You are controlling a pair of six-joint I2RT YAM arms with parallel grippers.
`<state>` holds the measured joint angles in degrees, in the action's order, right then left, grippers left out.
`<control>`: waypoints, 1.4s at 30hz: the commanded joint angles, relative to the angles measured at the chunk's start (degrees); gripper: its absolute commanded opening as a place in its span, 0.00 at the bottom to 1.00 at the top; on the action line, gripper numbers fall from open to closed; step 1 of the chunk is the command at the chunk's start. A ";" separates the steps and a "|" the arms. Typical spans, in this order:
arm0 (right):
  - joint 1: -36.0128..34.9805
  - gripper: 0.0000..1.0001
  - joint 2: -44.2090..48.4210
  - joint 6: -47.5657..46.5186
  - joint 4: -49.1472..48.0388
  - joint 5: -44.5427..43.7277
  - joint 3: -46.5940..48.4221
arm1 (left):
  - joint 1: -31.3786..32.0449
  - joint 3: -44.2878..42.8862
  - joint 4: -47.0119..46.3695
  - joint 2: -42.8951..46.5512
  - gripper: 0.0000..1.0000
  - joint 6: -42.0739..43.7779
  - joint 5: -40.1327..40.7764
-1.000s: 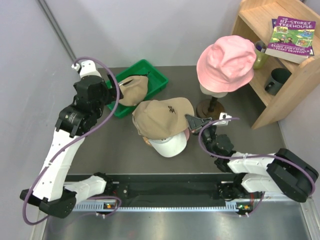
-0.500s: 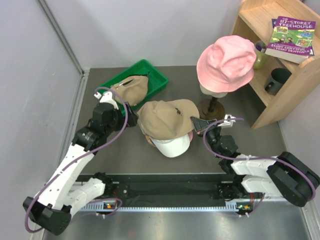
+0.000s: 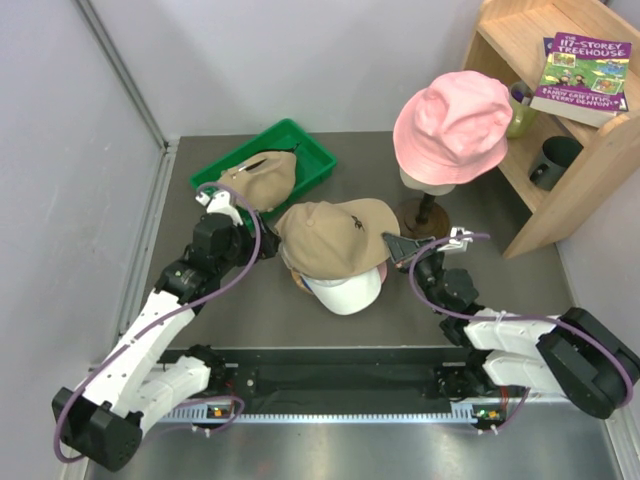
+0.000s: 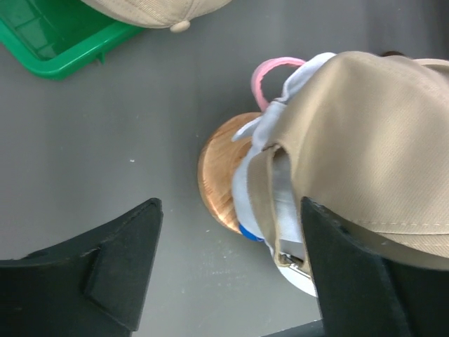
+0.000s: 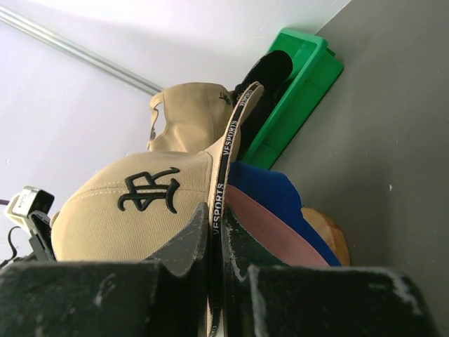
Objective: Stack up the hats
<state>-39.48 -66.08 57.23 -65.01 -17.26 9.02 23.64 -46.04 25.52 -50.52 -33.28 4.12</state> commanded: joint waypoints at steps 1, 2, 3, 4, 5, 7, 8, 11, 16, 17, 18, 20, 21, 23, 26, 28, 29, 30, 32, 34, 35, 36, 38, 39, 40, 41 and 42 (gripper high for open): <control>1.69 0.00 0.78 -3.10 6.30 -1.46 -2.25 | -0.26 0.95 -4.16 0.25 0.80 0.05 1.86; 1.78 0.00 0.78 -2.92 6.30 -1.55 -2.42 | -0.26 1.21 -4.94 1.12 0.79 0.40 1.33; 1.78 0.00 1.04 -2.83 6.30 -1.47 -2.42 | -0.26 1.65 -5.73 1.74 0.80 0.75 0.46; 1.87 0.00 1.22 -2.83 6.48 -1.46 -2.51 | -0.26 2.70 -6.35 2.44 0.81 0.84 -0.68; 1.87 0.00 1.31 -2.83 6.65 -1.55 -2.43 | -0.26 3.23 -7.14 3.32 0.81 0.76 -0.87; 1.87 0.00 1.40 -3.00 7.00 -1.55 -2.16 | -0.26 4.11 -7.59 3.15 0.81 1.19 -1.04; 1.95 0.00 1.31 -3.00 7.01 -1.47 -2.07 | -0.26 4.20 -7.41 2.19 0.83 1.37 -1.22; 1.96 0.00 0.96 -3.09 7.36 -0.85 -1.37 | -0.26 4.29 -9.78 0.35 0.83 1.46 -2.62; 1.96 0.00 -0.27 -3.09 7.36 0.12 -0.67 | -0.26 4.82 -12.94 -1.51 0.83 2.69 -1.22; 1.96 0.00 -0.36 -3.09 7.44 0.20 -0.67 | -0.26 4.82 -12.86 -2.47 0.82 2.87 -1.22; 1.96 0.00 -0.01 -3.09 7.45 0.12 -0.75 | -0.26 4.82 -12.60 -3.00 0.79 2.87 -0.61; 2.04 0.00 0.60 -3.18 8.14 -0.41 -0.84 | -0.26 4.82 -11.02 -3.96 0.75 2.52 0.10; 1.96 0.00 1.65 -3.27 9.71 -0.67 -0.93 | -0.26 4.91 -10.76 -3.97 0.69 2.52 0.88; 2.04 0.00 2.71 -3.53 11.30 -1.90 -0.93 | -0.26 5.61 -10.49 -3.36 0.65 2.25 1.50; 2.04 0.00 4.64 -3.88 13.59 -2.61 -1.37 | -0.26 6.84 -11.80 -3.26 0.63 2.34 1.33; 2.13 0.02 5.26 -4.32 15.08 -2.70 -1.37 | -0.26 7.45 -12.51 -3.97 0.62 2.43 0.81; 2.13 0.02 5.44 -4.41 15.53 -2.52 -1.37 | -0.26 7.63 -13.03 -5.19 0.62 2.43 0.63; 2.13 0.03 5.79 -4.50 15.97 -2.61 -1.54 | -0.26 7.81 -14.43 -5.81 0.61 2.51 0.19; 2.22 0.10 6.23 -4.76 17.37 -2.34 -1.63 | -0.26 7.90 -15.84 -7.74 0.61 2.78 -0.43; 2.22 0.36 7.19 -4.94 18.69 -2.43 -1.55 | -0.26 7.90 -17.17 -8.89 0.61 3.22 -0.08; 2.39 0.47 7.63 -4.94 20.00 -2.34 -1.63 | -0.26 7.90 -17.17 -9.85 0.61 3.39 0.71; 2.48 0.55 8.59 -4.94 20.71 -2.43 -1.63 | -0.26 7.90 -17.17 -10.38 0.61 3.66 0.80; 2.83 0.68 9.39 -5.55 22.11 -2.43 -1.55 | -0.26 7.90 -17.17 -11.26 0.61 3.92 0.37; 2.92 0.70 10.18 -5.90 22.64 -2.52 -1.20 | -0.26 7.98 -17.34 -11.35 0.61 4.01 0.01; 3.10 0.73 10.45 -6.34 23.00 -2.43 -1.02 | -0.26 8.25 -17.69 -11.53 0.60 4.01 -0.25; 3.53 0.74 10.80 -6.60 23.18 -2.00 -0.84 | -0.26 8.42 -17.96 -11.27 0.60 4.01 -0.43; 3.80 0.74 11.24 -7.30 23.35 -1.64 -0.41 | -0.26 8.51 -18.13 -11.18 0.61 3.92 -0.78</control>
<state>-37.04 -57.14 53.43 -44.47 -18.44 7.88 23.64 -38.74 10.22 -61.65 -30.50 3.77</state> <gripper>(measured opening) 0.731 0.605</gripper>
